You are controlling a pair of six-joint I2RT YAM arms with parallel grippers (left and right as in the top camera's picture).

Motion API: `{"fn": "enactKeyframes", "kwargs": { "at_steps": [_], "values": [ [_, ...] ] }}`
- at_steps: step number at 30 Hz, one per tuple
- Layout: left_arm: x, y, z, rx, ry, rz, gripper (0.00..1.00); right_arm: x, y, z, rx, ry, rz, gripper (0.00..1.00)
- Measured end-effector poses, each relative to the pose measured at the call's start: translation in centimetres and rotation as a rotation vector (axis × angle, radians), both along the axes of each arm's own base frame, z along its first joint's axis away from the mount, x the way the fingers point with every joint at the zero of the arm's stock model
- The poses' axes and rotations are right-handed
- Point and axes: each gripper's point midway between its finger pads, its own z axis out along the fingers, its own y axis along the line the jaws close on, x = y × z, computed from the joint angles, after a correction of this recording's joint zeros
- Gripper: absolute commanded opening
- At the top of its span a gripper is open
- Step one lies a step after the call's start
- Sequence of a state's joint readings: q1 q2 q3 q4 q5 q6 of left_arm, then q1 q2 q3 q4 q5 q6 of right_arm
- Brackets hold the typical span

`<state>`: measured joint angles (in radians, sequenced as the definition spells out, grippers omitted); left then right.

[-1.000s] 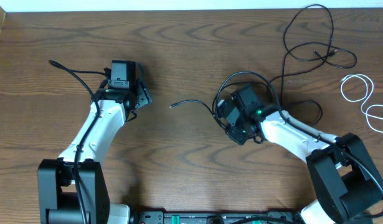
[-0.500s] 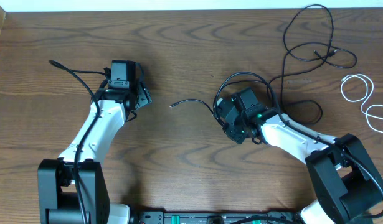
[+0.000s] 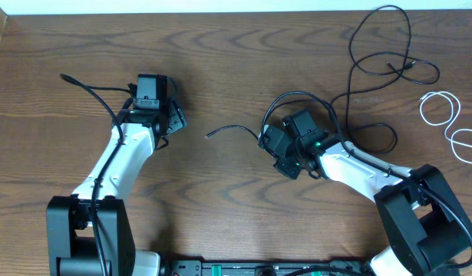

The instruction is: Untangle cables

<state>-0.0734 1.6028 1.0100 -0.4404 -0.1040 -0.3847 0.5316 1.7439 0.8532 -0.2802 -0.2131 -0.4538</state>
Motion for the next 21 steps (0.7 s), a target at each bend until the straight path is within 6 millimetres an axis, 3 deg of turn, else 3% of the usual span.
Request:
{"fn": "enactKeyframes", "kwargs": {
  "at_steps": [8,11,14,18,21],
  "values": [
    [0.0,0.0,0.0,0.000,0.000,0.000,0.79,4.4,-0.9,0.4,-0.067,-0.196,-0.091,0.01],
    [0.0,0.0,0.0,0.000,0.000,0.000,0.79,6.8,-1.1,1.4,-0.062,-0.308,-0.154,0.01],
    [0.0,0.0,0.0,0.000,0.000,0.000,0.79,9.9,-1.5,3.8,-0.054,-0.461,-0.258,0.01],
    [0.0,0.0,0.0,0.000,0.000,0.000,0.79,13.1,-3.9,7.0,-0.082,-0.647,-0.429,0.01],
    [0.0,0.0,0.0,0.000,-0.001,0.000,0.79,14.6,-7.1,8.2,-0.139,-0.715,-0.555,0.01]
  ]
}}
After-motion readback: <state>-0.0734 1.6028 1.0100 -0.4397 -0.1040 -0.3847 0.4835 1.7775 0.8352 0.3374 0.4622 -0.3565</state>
